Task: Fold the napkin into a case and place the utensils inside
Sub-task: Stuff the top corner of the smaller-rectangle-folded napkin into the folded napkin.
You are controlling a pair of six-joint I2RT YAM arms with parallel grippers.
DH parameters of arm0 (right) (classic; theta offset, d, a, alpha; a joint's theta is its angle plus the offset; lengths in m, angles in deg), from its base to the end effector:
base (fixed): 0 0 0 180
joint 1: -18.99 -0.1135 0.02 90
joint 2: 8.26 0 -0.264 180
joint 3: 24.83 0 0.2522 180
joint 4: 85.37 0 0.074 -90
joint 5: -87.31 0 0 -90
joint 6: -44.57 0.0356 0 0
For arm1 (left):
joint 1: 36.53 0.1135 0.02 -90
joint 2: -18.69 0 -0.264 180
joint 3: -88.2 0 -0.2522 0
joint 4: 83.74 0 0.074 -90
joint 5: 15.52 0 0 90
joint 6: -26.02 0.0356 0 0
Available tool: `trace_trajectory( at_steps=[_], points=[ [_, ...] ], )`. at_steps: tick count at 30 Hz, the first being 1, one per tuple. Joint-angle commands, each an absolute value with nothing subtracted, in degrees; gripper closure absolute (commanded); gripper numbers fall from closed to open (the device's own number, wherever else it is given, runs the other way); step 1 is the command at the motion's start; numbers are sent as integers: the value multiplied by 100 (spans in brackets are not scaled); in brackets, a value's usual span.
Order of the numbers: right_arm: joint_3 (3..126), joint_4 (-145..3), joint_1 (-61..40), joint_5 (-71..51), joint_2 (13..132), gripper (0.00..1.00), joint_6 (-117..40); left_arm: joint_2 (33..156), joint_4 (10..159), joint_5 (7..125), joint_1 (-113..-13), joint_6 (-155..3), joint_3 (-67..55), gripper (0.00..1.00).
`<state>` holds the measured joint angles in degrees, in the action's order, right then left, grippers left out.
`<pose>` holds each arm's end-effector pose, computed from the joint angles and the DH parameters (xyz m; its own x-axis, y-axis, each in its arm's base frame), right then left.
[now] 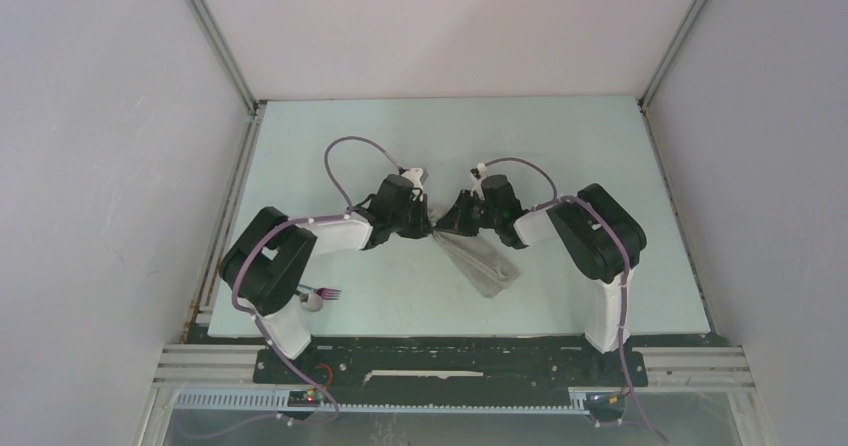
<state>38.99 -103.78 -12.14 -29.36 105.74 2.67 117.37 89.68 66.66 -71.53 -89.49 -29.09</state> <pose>0.3160 0.2095 0.1053 -0.8880 0.2407 -0.3919 -0.1912 0.5817 0.7906 0.2794 -0.2015 0.1525 -0.7800 0.0253 -0.6252 0.3484 0.8476 -0.4003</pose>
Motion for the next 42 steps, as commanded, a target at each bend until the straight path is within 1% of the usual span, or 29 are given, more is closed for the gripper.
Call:
trace_trajectory(
  at_steps=[1, 2, 5, 9, 14, 16, 18, 19, 22, 25, 27, 29, 31, 33, 35, 42],
  points=[
    [3982, -10095, -1059, -3323, 10362, 79, 170, 11235, 9211, 6562, -7155, -9183, -2985, 100],
    [3981, -9955, -1010, -3421, 10264, 75, 88, 11230, 9246, 6580, -7139, -9180, -3052, 100],
    [3962, -9638, -940, -3575, 9969, 65, -187, 11299, 9383, 6549, -7092, -9246, -3213, 100],
    [3920, -9552, -925, -3577, 9750, 57, -372, 11337, 9426, 6515, -7078, -9281, -3246, 100],
    [4034, -9794, -906, -3686, 9962, 55, -376, 11276, 9428, 6493, -7070, -9224, -3286, 100],
    [4161, -9843, -926, -3777, 10130, 57, -313, 11278, 9448, 6461, -7071, -9224, -3295, 100],
    [4286, -9873, -990, -3774, 10224, 61, -275, 11291, 9462, 6434, -7071, -9236, -3295, 100],
    [4323, -9857, -1026, -3737, 10262, 64, -272, 11287, 9469, 6434, -7071, -9239, -3295, 100],
    [4419, -9983, -1091, -3777, 10410, 78, -157, 11266, 9483, 6445, -7072, -9260, -3283, 100],
    [4514, -9940, -1238, -3674, 10594, 83, -143, 11251, 9409, 6446, -7071, -9253, -3163, 100],
    [4516, -9990, -1384, -3570, 10759, 89, -97, 11205, 9282, 6464, -7070, -9221, -3050, 100],
    [4488, -9933, -1581, -3222, 10886, 92, -28, 11107, 9158, 6550, -7067, -9239, -2959, 100],
    [4240, -9906, -1763, -2529, 10861, 94, 91, 10980, 8920, 6724, -7071, -9334, -2879, 100],
    [3885, -10092, -1788, -2082, 10719, 98, 323, 10842, 8704, 6954, -7069, -9445, -2867, 100],
    [3705, -10270, -1727, -1972, 10596, 99, 381, 10684, 8734, 7114, -7070, -9543, -3025, 100],
    [3698, -10153, -1514, -2024, 10348, 98, 282, 10504, 8955, 7108, -7071, -9530, -3413, 100]
  ],
)
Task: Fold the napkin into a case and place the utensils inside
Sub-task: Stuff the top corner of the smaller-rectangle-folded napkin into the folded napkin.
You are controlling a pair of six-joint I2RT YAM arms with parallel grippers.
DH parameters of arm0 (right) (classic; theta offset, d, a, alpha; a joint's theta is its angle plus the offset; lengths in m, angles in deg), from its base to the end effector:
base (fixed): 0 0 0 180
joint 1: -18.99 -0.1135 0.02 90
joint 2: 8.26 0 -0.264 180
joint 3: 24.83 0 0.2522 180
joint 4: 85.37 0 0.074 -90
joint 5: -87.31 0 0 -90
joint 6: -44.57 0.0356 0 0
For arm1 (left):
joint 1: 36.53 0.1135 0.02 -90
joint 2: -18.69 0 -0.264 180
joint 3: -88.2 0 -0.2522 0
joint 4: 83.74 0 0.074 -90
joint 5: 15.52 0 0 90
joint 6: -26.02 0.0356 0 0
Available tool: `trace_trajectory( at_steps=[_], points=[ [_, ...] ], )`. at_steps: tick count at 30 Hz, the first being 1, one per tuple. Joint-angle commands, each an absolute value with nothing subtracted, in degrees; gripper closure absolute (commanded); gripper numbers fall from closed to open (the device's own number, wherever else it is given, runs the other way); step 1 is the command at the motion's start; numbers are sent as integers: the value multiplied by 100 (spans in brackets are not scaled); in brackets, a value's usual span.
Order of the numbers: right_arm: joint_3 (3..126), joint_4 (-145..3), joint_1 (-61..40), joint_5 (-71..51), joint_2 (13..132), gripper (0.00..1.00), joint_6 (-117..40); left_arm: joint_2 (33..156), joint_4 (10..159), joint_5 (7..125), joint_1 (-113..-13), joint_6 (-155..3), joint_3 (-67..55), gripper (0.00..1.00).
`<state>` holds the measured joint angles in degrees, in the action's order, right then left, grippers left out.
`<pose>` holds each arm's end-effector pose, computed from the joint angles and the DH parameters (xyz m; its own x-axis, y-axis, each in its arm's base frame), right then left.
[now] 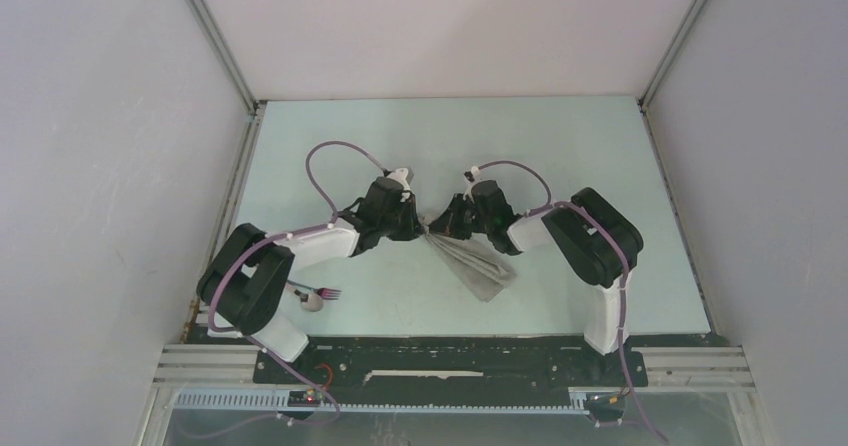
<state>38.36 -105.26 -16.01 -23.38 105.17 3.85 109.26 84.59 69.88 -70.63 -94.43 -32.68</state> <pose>0.3031 0.2276 0.1076 -0.8660 0.2592 -0.4277 -0.1993 0.6055 0.7705 0.2615 -0.1805 0.1711 -0.7957 -0.0713 -0.6015 0.2367 0.8775 -0.4172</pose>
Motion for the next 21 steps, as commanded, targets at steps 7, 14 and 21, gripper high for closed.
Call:
trace_trajectory(
  at_steps=[7, 14, 21],
  points=[
    [3912, -10088, -1645, -2342, 10439, 97, -57, 10511, 9042, 7001, -7079, -9399, -3424, 100],
    [4295, -10410, -2020, -2676, 10923, 95, 100, 10614, 8895, 6893, -7079, -9526, -3356, 100],
    [4318, -9979, -1909, -2613, 10806, 93, -95, 10298, 7657, 7230, -7076, -9899, -3385, 71]
  ],
)
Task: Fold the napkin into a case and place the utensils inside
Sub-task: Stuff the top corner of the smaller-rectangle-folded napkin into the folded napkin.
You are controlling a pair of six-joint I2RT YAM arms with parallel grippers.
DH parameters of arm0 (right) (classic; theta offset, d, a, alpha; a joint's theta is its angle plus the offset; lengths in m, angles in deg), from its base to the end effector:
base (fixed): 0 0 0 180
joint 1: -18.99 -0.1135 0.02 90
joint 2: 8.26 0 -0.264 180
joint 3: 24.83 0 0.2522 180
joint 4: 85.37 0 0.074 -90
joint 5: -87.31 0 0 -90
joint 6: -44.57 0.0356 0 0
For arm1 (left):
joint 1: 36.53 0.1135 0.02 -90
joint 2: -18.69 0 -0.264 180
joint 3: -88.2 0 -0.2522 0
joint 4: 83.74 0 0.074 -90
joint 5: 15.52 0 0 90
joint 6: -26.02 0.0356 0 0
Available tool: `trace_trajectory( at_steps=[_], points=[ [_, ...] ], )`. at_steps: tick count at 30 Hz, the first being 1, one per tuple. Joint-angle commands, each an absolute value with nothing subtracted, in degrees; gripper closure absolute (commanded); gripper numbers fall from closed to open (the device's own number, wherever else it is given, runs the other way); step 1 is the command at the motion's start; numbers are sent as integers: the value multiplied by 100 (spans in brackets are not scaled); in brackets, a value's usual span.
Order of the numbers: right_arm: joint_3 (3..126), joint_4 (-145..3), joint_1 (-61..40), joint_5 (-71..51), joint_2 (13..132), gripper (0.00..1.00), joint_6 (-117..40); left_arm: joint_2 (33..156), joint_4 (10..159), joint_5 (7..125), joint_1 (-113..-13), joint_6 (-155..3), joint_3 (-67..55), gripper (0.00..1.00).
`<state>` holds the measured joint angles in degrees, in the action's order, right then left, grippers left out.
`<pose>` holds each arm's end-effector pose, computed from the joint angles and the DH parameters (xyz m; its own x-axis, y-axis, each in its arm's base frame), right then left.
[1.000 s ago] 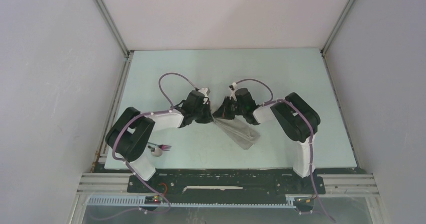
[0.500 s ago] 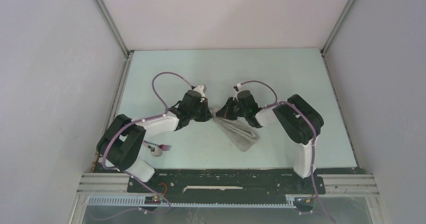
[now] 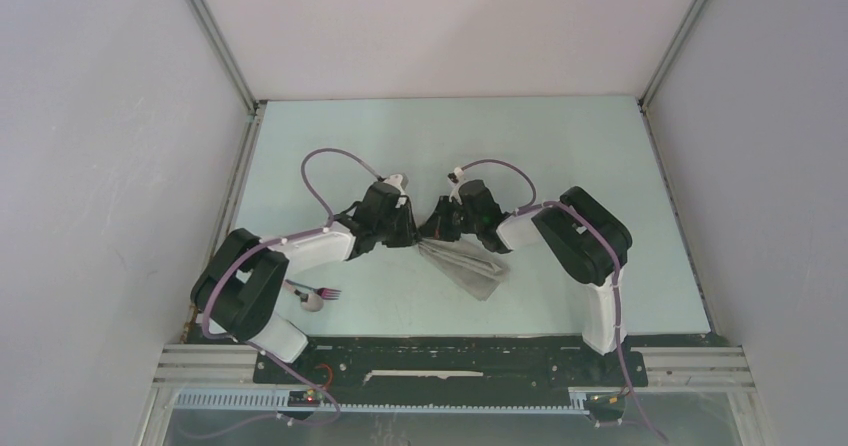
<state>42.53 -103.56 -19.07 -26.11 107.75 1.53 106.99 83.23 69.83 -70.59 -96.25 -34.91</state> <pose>0.3018 0.2542 0.1074 -0.8830 0.1604 -0.4410 -0.2785 0.5774 0.7675 0.2515 -0.1735 0.1693 -0.8141 -0.0920 -0.5734 0.2028 0.8801 -0.4292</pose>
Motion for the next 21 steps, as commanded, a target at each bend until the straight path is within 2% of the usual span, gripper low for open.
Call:
trace_trajectory(
  at_steps=[1, 4, 7, 9, 11, 18, 21],
  points=[
    [4283, -9982, -1919, -2581, 10792, 93, -101, 10183, 7440, 7318, -7067, -9937, -3357, 65],
    [4235, -10007, -1923, -2558, 10772, 93, -101, 9850, 6994, 7428, -7070, -10048, -3282, 53],
    [4215, -10027, -1924, -2544, 10758, 93, -112, 9820, 6405, 7793, -7070, -10092, -2924, 49],
    [4212, -10033, -1924, -2547, 10754, 93, -101, 9918, 6236, 7824, -7071, -10089, -2691, 51],
    [4198, -10054, -1924, -2561, 10719, 93, -117, 10354, 6019, 7877, -7084, -10037, -2199, 57],
    [4165, -10115, -1915, -2598, 10641, 93, -105, 11267, 5522, 8120, -7289, -9699, -1414, 56],
    [4145, -10146, -1912, -2606, 10631, 93, -103, 11479, 5238, 8426, -7402, -9629, -1183, 62]
  ],
)
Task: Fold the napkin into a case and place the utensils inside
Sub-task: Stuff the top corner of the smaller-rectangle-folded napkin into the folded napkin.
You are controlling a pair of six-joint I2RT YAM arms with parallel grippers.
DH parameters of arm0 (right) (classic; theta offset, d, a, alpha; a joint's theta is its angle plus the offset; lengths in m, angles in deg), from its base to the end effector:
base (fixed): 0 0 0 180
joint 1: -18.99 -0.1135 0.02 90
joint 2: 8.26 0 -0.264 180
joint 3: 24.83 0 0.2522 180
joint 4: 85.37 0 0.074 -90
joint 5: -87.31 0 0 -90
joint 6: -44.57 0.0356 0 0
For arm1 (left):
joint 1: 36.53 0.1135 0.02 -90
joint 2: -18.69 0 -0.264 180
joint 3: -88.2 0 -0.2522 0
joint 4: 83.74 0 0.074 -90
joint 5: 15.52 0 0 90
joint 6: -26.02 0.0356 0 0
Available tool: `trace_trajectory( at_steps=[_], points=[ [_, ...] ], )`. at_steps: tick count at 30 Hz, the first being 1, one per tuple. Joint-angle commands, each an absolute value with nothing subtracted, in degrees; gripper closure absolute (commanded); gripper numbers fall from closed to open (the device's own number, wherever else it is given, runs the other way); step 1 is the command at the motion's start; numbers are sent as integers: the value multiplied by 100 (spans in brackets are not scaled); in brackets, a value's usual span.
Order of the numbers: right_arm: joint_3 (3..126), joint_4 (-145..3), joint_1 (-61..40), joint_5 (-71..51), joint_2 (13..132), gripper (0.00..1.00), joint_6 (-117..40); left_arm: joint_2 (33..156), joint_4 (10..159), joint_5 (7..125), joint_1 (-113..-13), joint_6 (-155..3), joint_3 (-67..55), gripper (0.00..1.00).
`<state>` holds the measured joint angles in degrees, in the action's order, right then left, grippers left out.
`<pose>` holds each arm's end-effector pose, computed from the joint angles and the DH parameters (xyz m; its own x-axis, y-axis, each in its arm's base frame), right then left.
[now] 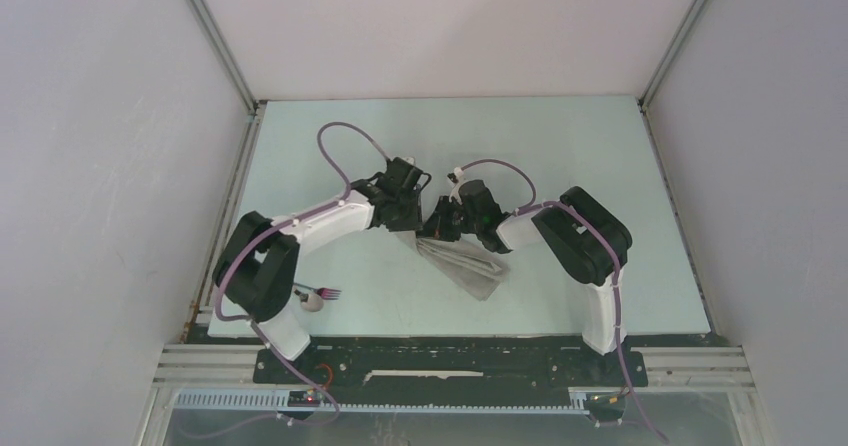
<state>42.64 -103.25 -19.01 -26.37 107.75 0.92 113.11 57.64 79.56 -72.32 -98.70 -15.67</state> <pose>0.3020 0.2541 0.1074 -0.8823 0.1516 -0.4456 -0.2863 0.5785 0.7638 0.2773 -0.1960 0.2059 -0.8680 -0.0736 -0.4910 0.0595 0.9664 -0.2500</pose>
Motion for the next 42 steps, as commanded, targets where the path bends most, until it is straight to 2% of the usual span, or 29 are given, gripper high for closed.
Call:
trace_trajectory(
  at_steps=[1, 4, 7, 14, 20, 24, 28, 34, 37, 40, 42],
  points=[
    [4134, -10167, -1904, -2613, 10641, 93, -99, 11518, 5164, 8516, -7435, -9636, -1138, 62],
    [4106, -10203, -1910, -2599, 10631, 93, -93, 11635, 5173, 8549, -7462, -9650, -1097, 61],
    [4105, -10238, -1913, -2614, 10642, 94, -78, 11787, 5162, 8565, -7465, -9647, -1023, 67],
    [4104, -10190, -1920, -2582, 10600, 94, -124, 11969, 4913, 8830, -7466, -9495, -828, 68],
    [4106, -10110, -1974, -2540, 10503, 94, -301, 11634, 5239, 8790, -7460, -9387, -1033, 90],
    [3989, -10299, -2074, -2599, 10352, 94, -626, 11188, 5856, 8554, -7455, -9144, -1520, 100],
    [3812, -10612, -2294, -2318, 10128, 94, -1016, 10736, 6542, 8358, -7452, -8929, -2115, 100],
    [4451, -10497, -2375, -2669, 10664, 92, -913, 10570, 7026, 8119, -7429, -8952, -2520, 100],
    [4423, -10278, -2275, -2961, 10634, 87, -840, 10534, 7077, 8224, -7410, -9070, -2654, 100],
    [4271, -10359, -2124, -3430, 10507, 75, -564, 10498, 7167, 8310, -7398, -9133, -2793, 100],
    [4261, -10285, -1981, -3714, 10471, 73, -457, 10440, 7185, 8336, -7379, -9148, -2863, 100]
  ],
)
